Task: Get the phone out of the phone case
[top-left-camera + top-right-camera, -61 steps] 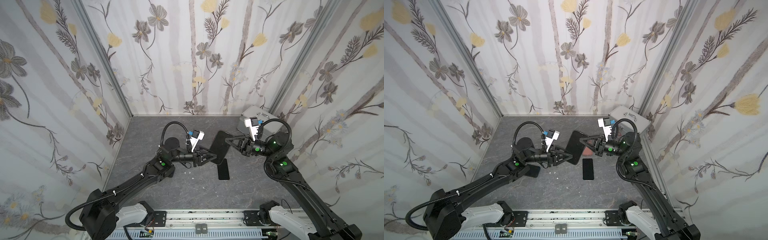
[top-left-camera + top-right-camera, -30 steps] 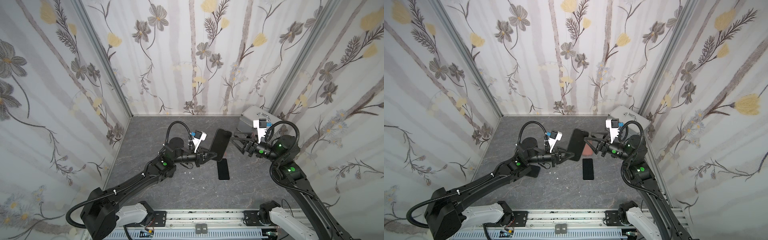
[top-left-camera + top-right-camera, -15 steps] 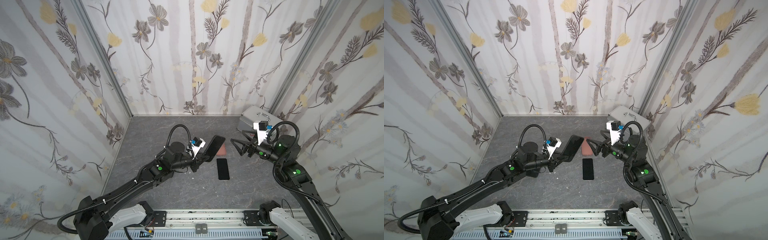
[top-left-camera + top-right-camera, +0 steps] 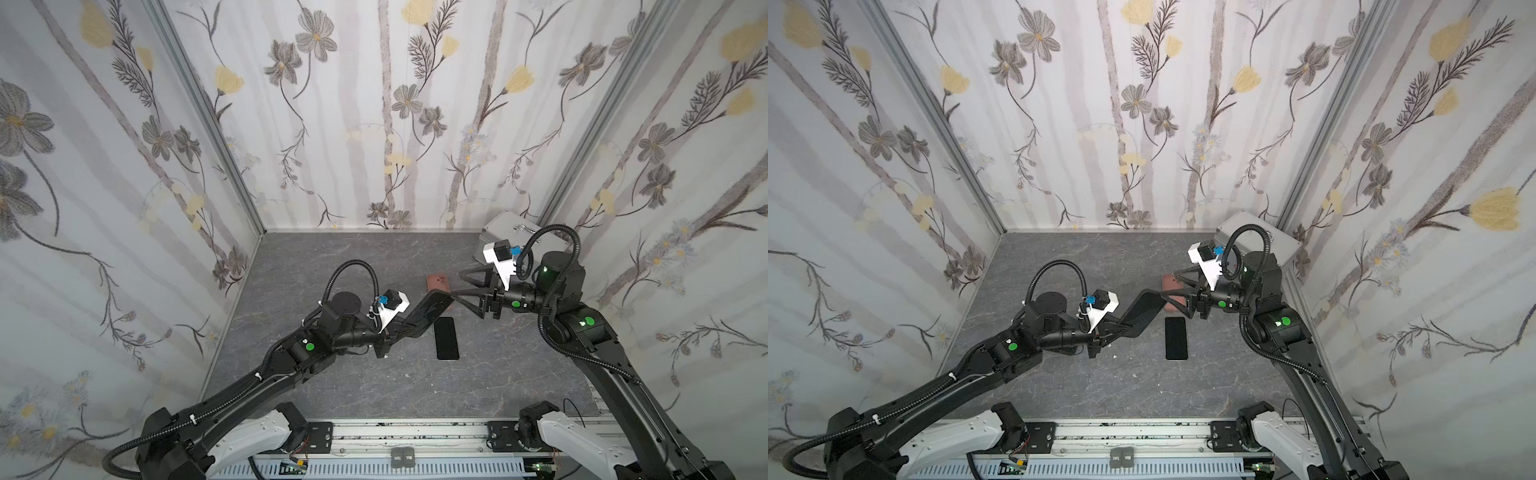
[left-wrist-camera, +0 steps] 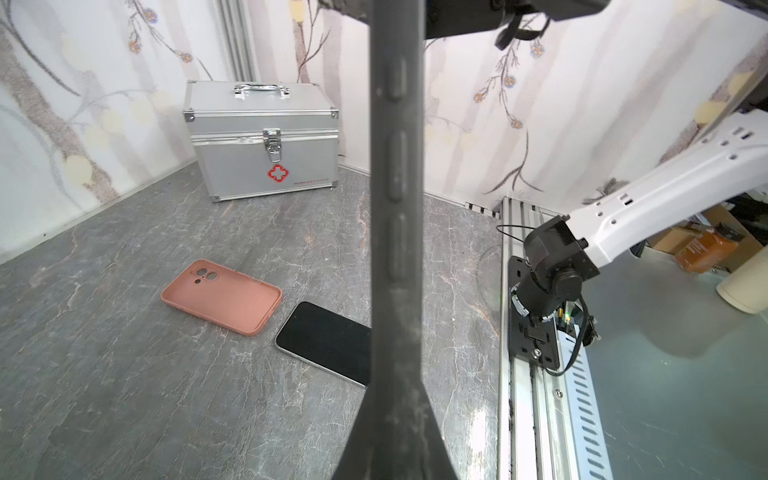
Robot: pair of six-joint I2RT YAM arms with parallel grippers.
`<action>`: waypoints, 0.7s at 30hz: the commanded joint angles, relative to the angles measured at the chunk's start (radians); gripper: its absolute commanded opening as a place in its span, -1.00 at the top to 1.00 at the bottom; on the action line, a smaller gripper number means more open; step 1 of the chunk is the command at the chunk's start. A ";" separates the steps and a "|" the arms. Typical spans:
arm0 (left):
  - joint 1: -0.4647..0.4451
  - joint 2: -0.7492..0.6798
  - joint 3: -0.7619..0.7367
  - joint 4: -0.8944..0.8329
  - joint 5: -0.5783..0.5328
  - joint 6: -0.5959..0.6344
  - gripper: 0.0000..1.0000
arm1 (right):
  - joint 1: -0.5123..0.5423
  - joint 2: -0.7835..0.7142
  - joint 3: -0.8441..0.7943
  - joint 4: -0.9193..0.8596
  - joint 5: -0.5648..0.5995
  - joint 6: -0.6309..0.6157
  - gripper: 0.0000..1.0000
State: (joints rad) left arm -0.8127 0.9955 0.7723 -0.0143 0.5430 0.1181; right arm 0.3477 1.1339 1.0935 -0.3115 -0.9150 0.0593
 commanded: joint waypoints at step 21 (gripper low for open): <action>-0.005 0.010 0.074 -0.110 -0.049 0.271 1.00 | 0.132 0.096 0.036 -0.060 -0.131 -0.068 0.12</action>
State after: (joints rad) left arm -0.8192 1.0027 0.8284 -0.1635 0.4934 0.3607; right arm 0.4778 1.2240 1.1332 -0.4225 -1.0164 -0.0139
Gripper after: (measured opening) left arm 0.105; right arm 0.453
